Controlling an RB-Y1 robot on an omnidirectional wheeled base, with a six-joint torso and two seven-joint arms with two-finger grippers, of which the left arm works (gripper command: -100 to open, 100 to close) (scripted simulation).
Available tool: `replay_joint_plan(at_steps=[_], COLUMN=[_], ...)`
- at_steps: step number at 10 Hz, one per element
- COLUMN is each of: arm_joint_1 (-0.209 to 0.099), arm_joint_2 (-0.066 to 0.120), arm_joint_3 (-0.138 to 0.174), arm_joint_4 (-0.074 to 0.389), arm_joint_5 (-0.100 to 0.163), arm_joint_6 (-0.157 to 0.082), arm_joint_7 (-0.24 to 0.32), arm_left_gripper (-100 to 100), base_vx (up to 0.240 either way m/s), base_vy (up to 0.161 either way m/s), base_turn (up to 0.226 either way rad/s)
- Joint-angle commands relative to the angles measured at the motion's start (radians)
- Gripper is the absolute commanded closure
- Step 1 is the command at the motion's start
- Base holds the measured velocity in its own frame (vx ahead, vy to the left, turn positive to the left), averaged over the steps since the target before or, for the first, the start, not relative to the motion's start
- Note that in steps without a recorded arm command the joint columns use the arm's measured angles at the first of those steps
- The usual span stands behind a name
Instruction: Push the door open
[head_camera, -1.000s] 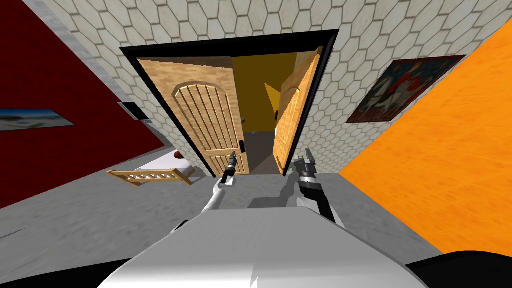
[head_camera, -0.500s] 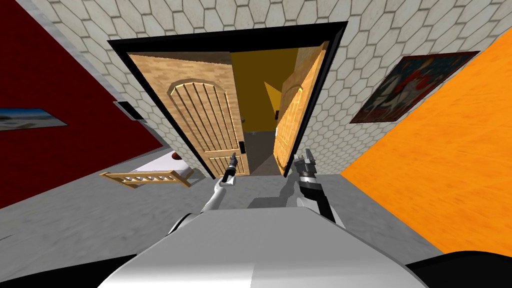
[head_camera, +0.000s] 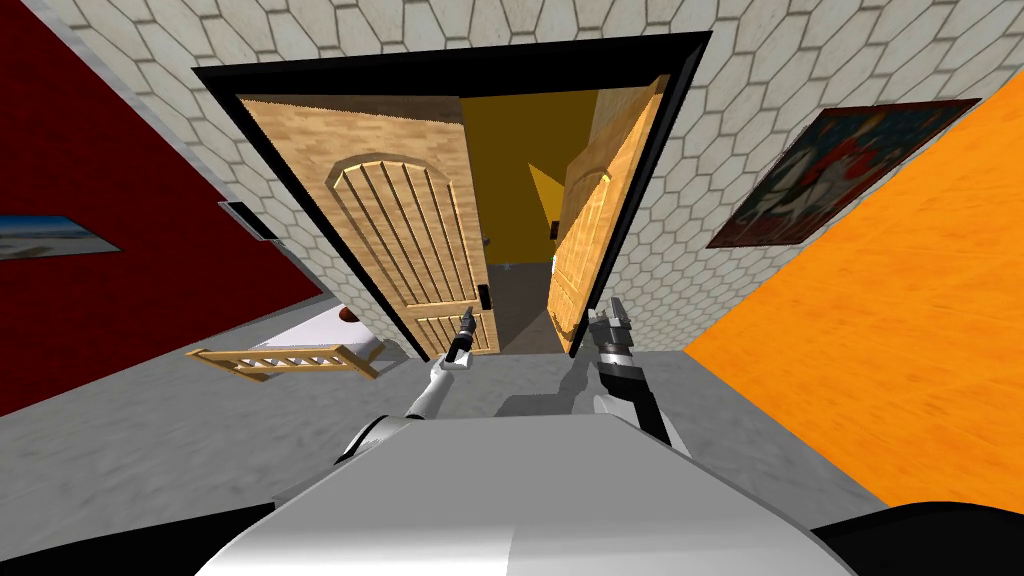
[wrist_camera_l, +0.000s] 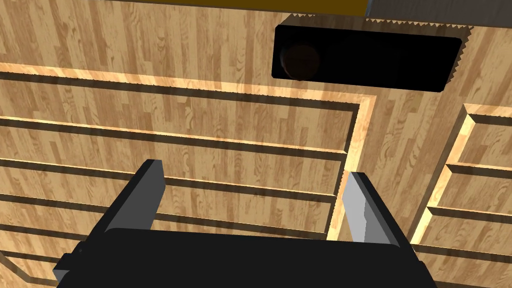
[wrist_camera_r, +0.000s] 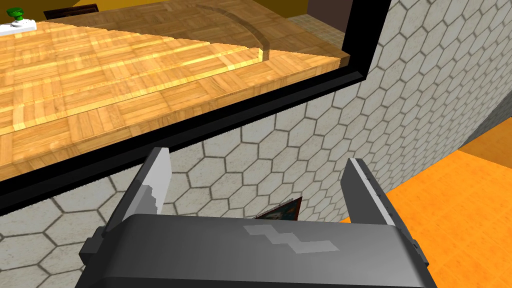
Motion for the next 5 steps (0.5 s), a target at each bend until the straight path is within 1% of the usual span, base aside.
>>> replay_joint_plan(at_steps=[1,3,5], arm_joint_1=[-0.016,-0.041,-0.060], arm_joint_2=[0.002,0.004,0.005], arm_joint_3=[0.000,0.001,0.002], arm_joint_4=[0.036,0.083,0.118], arm_joint_5=[0.002,0.006,0.009], arm_joint_6=[-0.006,-0.004,-0.003], arm_joint_7=[0.004,0.009,0.013], arm_left_gripper=[-100,-100,-100], base_vx=[0.051,0.076,0.081], base_vy=[0.012,0.026,0.027], base_turn=[-0.003,-0.011,-0.009])
